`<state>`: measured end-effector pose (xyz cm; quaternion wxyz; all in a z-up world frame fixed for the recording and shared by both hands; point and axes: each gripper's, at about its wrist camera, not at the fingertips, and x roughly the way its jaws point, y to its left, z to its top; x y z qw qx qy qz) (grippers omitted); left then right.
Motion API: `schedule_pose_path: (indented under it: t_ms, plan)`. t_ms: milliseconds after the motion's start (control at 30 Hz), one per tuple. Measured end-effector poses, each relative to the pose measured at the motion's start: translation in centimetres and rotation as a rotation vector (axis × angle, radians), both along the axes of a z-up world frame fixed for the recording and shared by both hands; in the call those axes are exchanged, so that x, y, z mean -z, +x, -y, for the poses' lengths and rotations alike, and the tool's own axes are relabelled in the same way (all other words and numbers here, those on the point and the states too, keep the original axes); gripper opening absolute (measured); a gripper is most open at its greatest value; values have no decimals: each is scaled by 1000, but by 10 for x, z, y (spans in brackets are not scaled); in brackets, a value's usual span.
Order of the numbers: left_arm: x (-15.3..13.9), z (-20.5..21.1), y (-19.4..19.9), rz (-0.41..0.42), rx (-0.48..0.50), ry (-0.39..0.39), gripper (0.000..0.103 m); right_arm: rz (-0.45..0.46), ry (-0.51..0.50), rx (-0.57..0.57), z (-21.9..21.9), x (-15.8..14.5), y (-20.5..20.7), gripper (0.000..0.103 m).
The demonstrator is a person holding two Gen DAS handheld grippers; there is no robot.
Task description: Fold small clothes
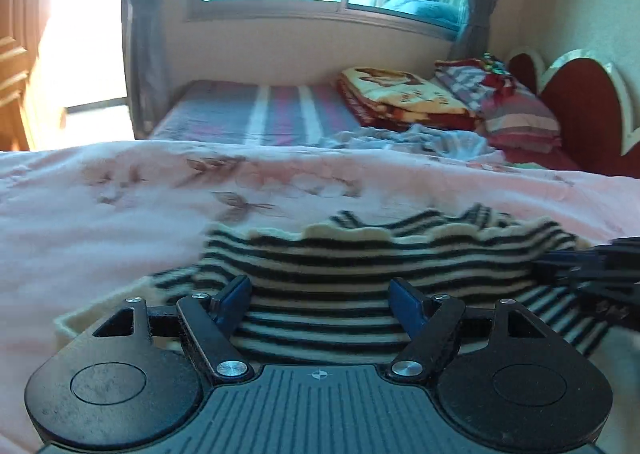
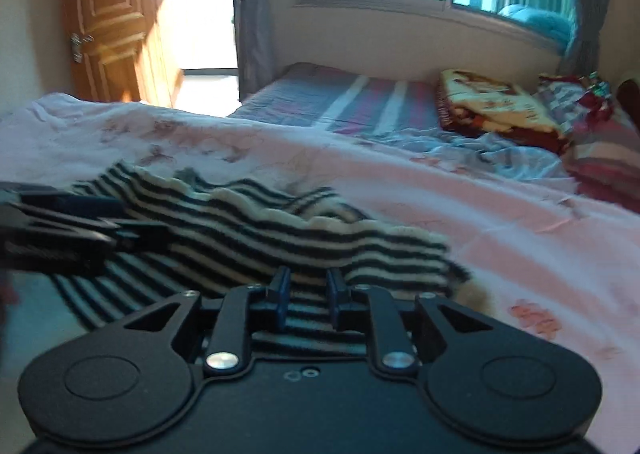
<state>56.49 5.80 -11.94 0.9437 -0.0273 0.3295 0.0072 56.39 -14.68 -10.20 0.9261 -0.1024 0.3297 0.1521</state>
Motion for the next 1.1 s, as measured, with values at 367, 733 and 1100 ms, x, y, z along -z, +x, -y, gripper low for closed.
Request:
schedule_pose_path:
  t_ms: [367,733,1100]
  plan:
    - [-21,1,-50,71,82,2,76,-8,143,-37,19,-20,-38,30]
    - [-7,28,-88,32,143,9,82,-25,86,-215,-37,-6,-94,33]
    - [-17,-18,-123,36,49,28,85,15,85,22,36,-18,-109,35]
